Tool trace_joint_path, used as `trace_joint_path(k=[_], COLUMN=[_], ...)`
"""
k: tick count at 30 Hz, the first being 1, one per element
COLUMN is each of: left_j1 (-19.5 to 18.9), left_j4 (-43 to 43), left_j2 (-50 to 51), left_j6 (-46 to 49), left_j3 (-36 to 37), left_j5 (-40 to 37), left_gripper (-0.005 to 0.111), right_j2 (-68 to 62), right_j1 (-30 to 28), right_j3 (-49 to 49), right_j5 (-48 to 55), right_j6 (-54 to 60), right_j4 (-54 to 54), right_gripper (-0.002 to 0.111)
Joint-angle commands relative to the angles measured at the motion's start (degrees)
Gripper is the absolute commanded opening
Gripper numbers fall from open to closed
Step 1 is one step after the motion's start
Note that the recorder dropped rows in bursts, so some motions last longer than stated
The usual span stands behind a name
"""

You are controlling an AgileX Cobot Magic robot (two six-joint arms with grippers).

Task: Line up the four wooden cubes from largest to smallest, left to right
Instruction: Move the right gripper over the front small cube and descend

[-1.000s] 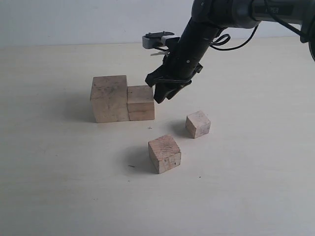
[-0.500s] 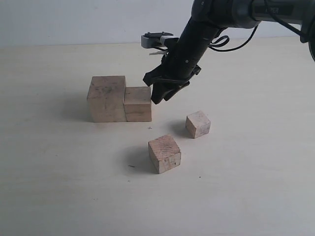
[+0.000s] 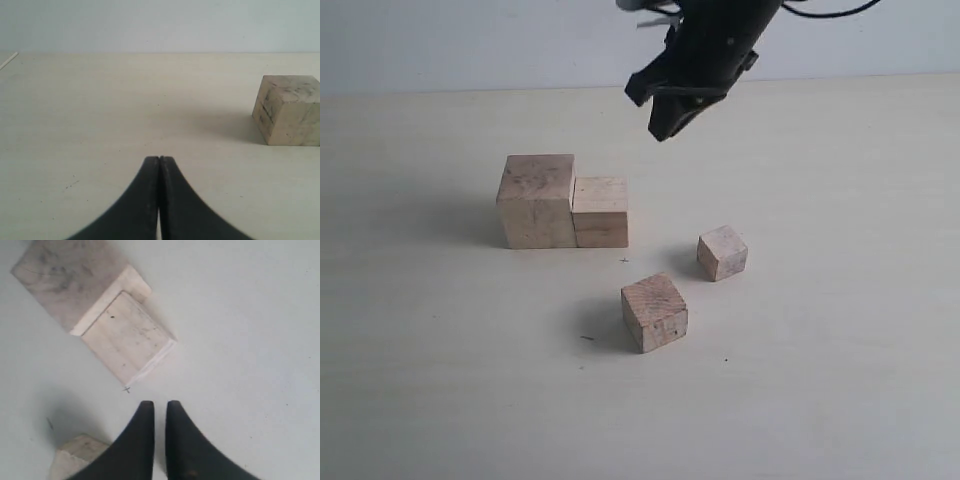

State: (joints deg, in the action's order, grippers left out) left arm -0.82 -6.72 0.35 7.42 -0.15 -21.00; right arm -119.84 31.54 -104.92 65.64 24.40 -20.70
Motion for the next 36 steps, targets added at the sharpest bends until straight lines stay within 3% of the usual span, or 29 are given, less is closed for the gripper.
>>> trace_joint_path(k=[1, 8, 15, 23, 31, 36], left_j1=[0.31, 0.31, 0.31, 0.31, 0.31, 0.31], left_j4=[0.1, 0.1, 0.1, 0.1, 0.1, 0.1], left_j2=[-0.35, -0.35, -0.35, -0.35, -0.35, -0.35], left_j6=[-0.39, -0.39, -0.39, -0.39, -0.39, -0.39], left_j3=[0.15, 0.15, 0.15, 0.15, 0.15, 0.15], left_j5=[0.6, 0.6, 0.6, 0.6, 0.6, 0.6], left_gripper=[0.0, 0.0, 0.0, 0.0, 0.0, 0.0], right_j2=[5.66, 12.03, 19.26, 19.85, 19.85, 19.85], right_j1=[-0.23, 4.3, 13.17, 16.57, 25.52, 26.43], right_j3=[-0.04, 3.15, 19.38, 33.68, 36.13, 36.13], right_j5=[2.45, 4.32, -5.12, -7.13, -12.09, -16.29], right_j6=[-4.7, -22.29, -27.27, -35.28, -41.35, -49.49], right_j4=[-2.83, 8.29, 10.67, 15.53, 19.55, 24.55], right_gripper=[0.0, 0.0, 0.0, 0.0, 0.006, 0.006])
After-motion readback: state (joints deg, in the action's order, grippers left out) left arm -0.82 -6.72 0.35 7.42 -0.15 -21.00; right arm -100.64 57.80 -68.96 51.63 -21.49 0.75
